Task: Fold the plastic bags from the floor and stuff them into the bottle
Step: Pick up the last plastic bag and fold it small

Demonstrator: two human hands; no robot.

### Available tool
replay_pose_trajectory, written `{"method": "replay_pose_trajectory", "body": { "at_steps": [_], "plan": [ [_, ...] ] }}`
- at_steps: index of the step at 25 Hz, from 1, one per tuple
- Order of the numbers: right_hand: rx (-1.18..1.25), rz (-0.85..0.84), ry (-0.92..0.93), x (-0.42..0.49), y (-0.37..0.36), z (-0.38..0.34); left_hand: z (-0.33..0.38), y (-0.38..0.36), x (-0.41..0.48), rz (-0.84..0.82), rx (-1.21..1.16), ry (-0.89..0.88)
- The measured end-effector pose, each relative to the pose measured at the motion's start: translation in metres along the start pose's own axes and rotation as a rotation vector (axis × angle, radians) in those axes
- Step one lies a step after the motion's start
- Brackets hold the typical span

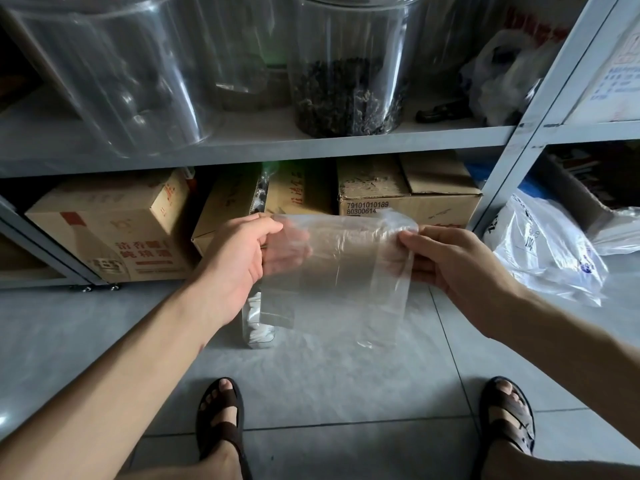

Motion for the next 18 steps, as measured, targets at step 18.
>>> {"method": "replay_pose_trajectory", "body": {
  "at_steps": [18],
  "plan": [
    [-0.059, 0.084, 0.209, 0.0019, 0.0041, -0.0047, 0.0022, 0.0009, -0.0010, -0.020, 0.316, -0.204]
  ]
}}
Point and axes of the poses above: each hand's wrist, its own x-axis towards the middle knuckle, its own y-axis out of the back of the hand, z = x × y, the point moved 3 cm from there along x, towards the middle knuckle, and after that the axes turned 8 degrees about -x, right-handed, at the moved point
